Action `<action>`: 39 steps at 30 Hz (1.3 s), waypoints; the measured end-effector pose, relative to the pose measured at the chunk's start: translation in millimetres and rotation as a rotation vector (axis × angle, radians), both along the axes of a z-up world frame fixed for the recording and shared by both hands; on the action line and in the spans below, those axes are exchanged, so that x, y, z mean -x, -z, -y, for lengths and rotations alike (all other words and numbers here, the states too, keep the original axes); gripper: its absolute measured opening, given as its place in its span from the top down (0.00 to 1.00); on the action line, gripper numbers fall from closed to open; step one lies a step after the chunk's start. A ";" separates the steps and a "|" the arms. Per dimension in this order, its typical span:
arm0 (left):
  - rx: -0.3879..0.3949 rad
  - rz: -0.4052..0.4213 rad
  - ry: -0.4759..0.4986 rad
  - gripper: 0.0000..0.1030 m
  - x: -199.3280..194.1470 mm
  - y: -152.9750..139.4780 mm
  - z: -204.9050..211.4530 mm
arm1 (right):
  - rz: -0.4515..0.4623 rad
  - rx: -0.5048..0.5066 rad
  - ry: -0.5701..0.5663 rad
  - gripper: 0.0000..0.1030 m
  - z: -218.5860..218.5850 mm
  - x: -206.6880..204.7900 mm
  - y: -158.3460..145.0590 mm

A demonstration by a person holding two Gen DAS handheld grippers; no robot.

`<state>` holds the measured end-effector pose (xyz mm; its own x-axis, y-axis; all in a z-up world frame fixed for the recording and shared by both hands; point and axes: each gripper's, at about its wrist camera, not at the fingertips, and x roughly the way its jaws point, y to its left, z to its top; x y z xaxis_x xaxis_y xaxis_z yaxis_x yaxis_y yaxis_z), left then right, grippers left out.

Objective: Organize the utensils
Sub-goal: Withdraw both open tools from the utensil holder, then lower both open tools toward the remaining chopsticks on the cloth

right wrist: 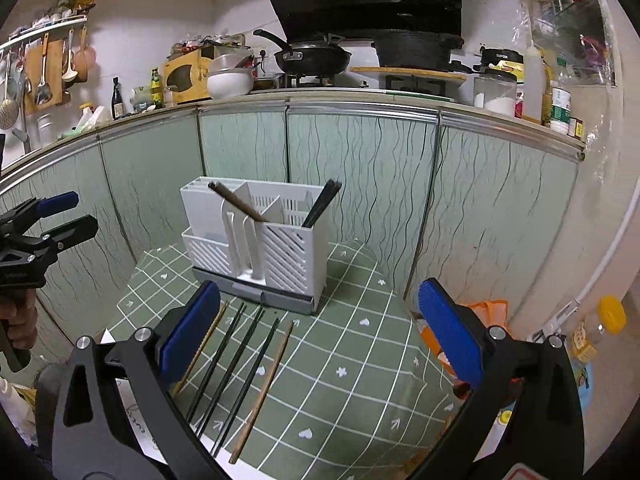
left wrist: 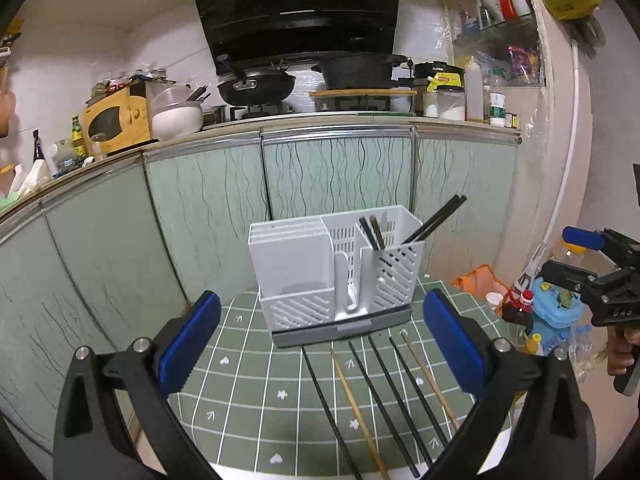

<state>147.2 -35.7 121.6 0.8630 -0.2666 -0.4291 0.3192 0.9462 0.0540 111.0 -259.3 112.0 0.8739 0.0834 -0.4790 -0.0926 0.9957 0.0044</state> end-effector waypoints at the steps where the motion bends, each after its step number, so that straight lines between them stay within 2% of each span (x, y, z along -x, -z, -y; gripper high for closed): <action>1: 0.000 -0.002 -0.003 0.04 2.5 3.1 -0.6 | 0.000 0.003 0.004 0.07 -1.4 2.9 2.8; 16: 0.010 -0.006 -0.061 0.04 32.2 49.0 -7.1 | -0.009 0.013 0.034 0.07 -25.4 26.3 43.6; 27: -0.020 -0.004 -0.092 0.04 46.4 87.5 -2.5 | -0.039 0.016 0.045 0.07 -39.2 34.2 81.1; 39: -0.033 -0.074 -0.142 0.04 50.1 132.9 -4.3 | -0.109 0.011 0.072 0.07 -47.6 33.0 129.1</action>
<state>97.1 -31.4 -11.3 0.8570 -0.1289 -0.4990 0.1866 0.9801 0.0672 78.0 -211.7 -17.1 0.8202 0.0161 -0.5719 -0.0201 0.9998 -0.0007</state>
